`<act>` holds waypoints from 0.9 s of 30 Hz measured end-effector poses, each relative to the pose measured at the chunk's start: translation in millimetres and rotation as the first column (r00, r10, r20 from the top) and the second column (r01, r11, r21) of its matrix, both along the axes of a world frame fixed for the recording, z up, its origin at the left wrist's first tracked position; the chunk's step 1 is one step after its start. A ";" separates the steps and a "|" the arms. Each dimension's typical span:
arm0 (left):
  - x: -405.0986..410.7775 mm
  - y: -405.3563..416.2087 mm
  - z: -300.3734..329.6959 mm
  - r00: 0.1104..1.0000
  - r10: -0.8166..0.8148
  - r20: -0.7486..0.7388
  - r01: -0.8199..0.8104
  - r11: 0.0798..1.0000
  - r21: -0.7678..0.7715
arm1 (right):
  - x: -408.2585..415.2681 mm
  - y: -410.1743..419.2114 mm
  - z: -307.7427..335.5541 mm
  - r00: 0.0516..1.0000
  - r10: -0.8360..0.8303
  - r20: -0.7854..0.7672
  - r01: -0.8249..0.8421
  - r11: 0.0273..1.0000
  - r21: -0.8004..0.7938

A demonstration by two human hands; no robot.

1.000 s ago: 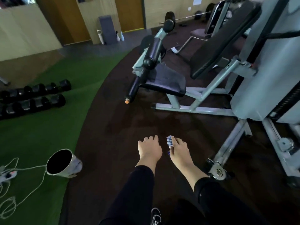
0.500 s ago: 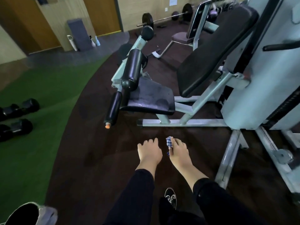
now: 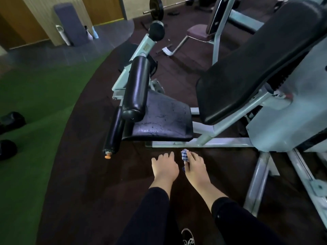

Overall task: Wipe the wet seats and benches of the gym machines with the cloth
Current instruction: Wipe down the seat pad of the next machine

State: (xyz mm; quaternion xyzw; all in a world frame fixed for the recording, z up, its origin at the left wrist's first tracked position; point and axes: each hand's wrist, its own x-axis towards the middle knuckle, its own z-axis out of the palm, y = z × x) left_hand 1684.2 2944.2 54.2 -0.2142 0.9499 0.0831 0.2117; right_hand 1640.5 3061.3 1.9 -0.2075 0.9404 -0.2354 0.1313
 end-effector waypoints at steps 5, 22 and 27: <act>-66.5 -43.9 -15.7 1.000 -0.016 -0.003 0.017 1.000 0.022 | -57.7 -36.0 -14.8 0.998 -0.065 0.007 0.065 0.998 0.004; -208.3 -115.9 -193.4 0.993 -0.027 -0.116 0.027 1.000 -0.002 | -219.6 -105.5 -194.1 0.994 -0.104 -0.029 0.093 0.964 -0.248; -233.8 -139.3 -271.1 0.982 -0.037 -0.185 0.025 0.997 -0.069 | -253.0 -124.9 -270.2 0.987 -0.111 -0.119 0.069 0.947 -0.313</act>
